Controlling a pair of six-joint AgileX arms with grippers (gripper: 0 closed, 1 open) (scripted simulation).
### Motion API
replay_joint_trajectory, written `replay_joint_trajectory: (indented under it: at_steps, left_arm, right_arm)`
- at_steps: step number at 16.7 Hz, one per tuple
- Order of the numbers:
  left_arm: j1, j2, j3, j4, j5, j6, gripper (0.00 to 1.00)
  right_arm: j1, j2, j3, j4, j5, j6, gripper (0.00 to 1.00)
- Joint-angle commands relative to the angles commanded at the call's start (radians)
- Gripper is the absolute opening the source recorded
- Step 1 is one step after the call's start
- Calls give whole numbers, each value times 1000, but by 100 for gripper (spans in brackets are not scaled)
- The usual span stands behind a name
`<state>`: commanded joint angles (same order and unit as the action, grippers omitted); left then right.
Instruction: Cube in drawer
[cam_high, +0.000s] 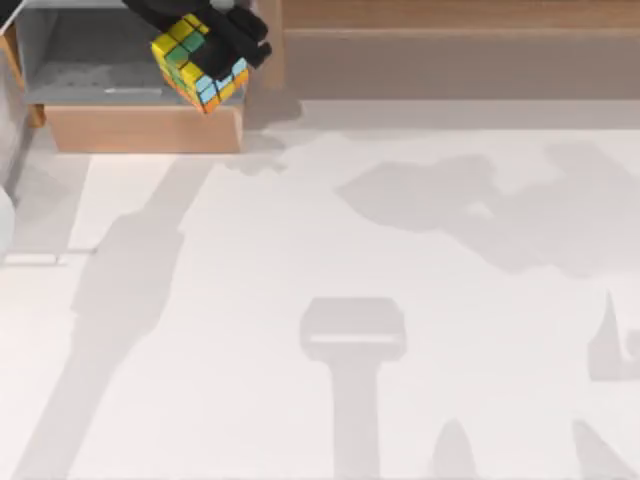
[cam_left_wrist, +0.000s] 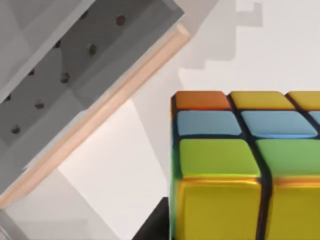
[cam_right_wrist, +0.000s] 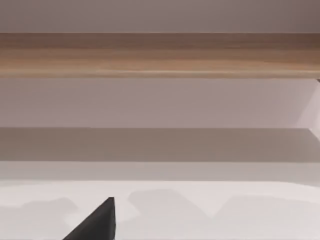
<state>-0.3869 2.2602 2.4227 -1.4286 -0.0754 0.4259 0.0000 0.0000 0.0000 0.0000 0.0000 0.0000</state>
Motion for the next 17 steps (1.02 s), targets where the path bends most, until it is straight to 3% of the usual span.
replay_joint_trajectory:
  at_steps: [5, 9, 13, 17]
  left_arm:
    - [363, 77, 150, -166, 5, -24, 0]
    - [591, 210, 270, -209, 18, -46, 0]
    - [694, 382, 340, -205, 49, -61, 0]
    - [710, 467, 359, -192, 69, -66, 0]
  right_arm:
    - [0, 0, 0, 0, 0, 0, 100]
    - [0, 0, 0, 0, 0, 0, 100]
    - [0, 0, 0, 0, 0, 0, 100]
    - [0, 0, 0, 0, 0, 0, 100]
